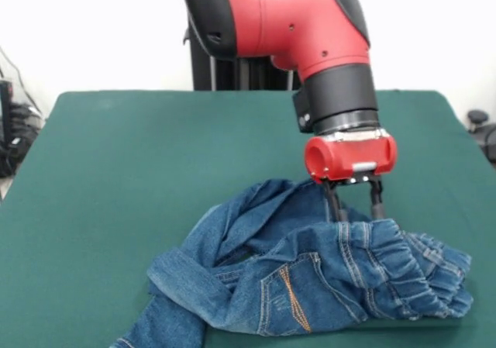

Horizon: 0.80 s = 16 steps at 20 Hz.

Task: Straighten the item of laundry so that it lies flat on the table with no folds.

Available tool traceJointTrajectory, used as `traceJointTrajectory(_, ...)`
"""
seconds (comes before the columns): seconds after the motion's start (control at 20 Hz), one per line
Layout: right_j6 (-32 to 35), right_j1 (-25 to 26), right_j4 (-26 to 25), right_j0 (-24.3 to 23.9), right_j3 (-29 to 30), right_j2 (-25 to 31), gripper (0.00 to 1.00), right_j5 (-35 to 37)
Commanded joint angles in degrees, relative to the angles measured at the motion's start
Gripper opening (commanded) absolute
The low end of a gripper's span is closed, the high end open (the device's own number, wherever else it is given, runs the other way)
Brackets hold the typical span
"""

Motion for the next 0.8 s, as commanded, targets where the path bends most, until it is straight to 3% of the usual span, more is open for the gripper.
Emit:
traceJointTrajectory(0.05, 8.6, 0.72, -0.47, -0.56, -1.38, 3.22, 1.0, 3.24)
traceJointTrajectory(0.4, 7.59, 4.03, -0.38, -1.27, -5.35, 4.36, 1.0, 4.32)
traceJointTrajectory(0.8, 7.4, 11.45, 2.88, 1.41, -14.47, 2.75, 1.0, -1.57)
